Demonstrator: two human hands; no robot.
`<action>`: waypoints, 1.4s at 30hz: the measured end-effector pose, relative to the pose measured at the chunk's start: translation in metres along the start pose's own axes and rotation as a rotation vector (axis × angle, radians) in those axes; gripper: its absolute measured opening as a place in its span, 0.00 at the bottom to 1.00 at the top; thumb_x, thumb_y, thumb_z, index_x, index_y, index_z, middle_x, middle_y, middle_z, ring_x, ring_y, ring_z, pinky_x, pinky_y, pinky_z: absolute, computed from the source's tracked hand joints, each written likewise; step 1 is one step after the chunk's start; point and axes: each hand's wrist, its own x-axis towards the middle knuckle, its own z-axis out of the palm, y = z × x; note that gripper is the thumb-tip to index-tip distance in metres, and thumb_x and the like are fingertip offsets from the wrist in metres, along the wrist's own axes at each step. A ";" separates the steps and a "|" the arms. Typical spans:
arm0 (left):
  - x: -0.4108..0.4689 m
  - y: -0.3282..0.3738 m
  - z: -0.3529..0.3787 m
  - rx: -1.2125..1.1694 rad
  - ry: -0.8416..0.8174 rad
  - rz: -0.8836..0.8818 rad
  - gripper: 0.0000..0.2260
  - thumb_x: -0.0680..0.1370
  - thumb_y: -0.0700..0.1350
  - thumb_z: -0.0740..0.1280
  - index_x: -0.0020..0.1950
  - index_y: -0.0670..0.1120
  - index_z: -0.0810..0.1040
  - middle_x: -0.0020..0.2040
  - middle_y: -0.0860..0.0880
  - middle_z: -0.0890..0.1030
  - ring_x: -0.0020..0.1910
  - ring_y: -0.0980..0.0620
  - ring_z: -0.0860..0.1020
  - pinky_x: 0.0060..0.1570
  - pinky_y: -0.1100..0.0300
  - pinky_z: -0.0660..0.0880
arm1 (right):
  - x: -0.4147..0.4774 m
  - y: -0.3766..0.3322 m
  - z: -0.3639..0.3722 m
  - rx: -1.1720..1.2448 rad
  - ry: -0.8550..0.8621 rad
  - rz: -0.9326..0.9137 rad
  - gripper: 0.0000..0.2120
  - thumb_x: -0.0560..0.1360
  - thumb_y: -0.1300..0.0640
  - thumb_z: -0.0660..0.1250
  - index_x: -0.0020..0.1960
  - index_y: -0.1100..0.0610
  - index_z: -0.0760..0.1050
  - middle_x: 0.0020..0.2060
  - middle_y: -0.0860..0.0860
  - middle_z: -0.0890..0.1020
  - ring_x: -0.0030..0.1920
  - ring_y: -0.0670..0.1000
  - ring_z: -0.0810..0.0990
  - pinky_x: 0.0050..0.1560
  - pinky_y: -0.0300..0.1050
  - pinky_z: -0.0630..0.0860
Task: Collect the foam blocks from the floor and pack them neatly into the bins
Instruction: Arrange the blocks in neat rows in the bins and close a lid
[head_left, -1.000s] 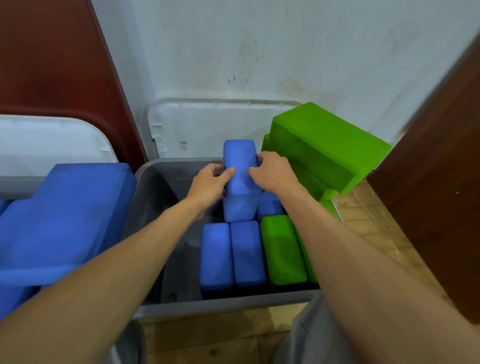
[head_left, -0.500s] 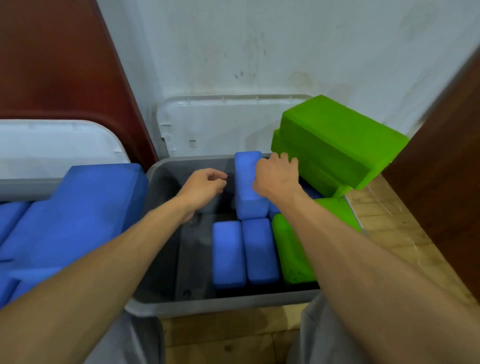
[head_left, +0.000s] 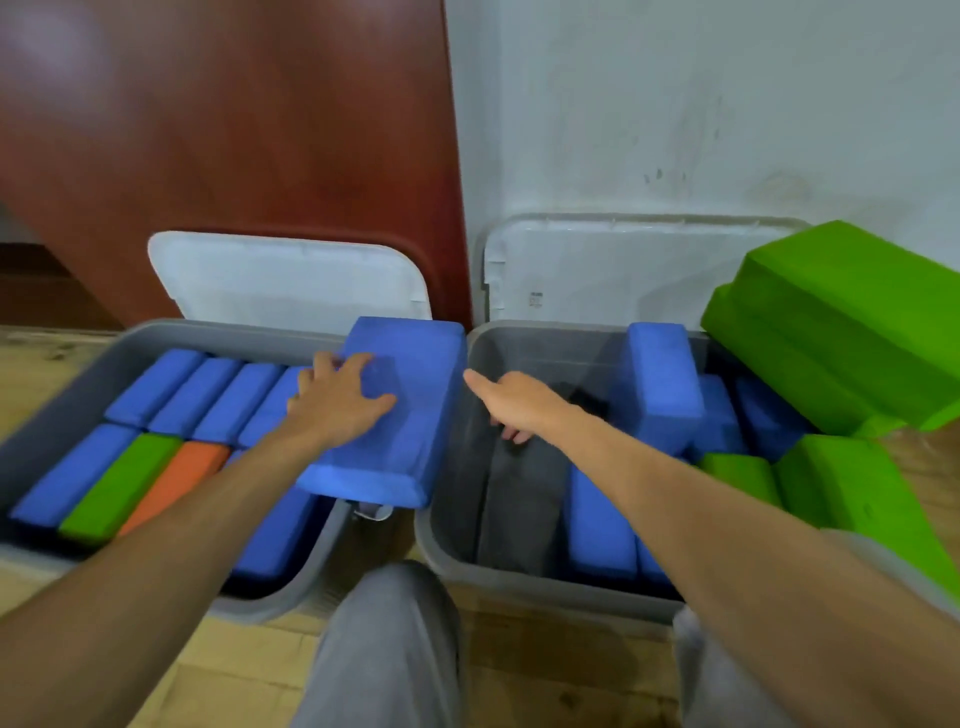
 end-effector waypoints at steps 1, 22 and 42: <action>-0.003 -0.008 0.003 -0.030 -0.018 -0.012 0.28 0.78 0.58 0.64 0.75 0.56 0.59 0.74 0.45 0.55 0.72 0.37 0.58 0.68 0.43 0.62 | 0.000 -0.002 0.010 0.055 -0.093 0.061 0.34 0.78 0.34 0.49 0.71 0.59 0.66 0.58 0.59 0.78 0.52 0.58 0.80 0.52 0.49 0.78; -0.022 0.076 -0.011 -0.953 -0.127 0.041 0.20 0.79 0.65 0.53 0.58 0.56 0.78 0.58 0.52 0.80 0.56 0.52 0.78 0.56 0.53 0.74 | -0.045 -0.025 -0.083 0.790 -0.024 -0.210 0.20 0.75 0.38 0.65 0.58 0.52 0.77 0.49 0.53 0.82 0.46 0.53 0.82 0.45 0.51 0.81; -0.012 0.171 0.072 -0.963 -0.413 0.236 0.19 0.77 0.60 0.63 0.63 0.52 0.77 0.51 0.56 0.83 0.49 0.58 0.81 0.43 0.63 0.76 | -0.045 0.052 -0.120 0.192 0.464 0.008 0.19 0.74 0.54 0.67 0.62 0.60 0.72 0.53 0.56 0.80 0.50 0.56 0.81 0.47 0.54 0.82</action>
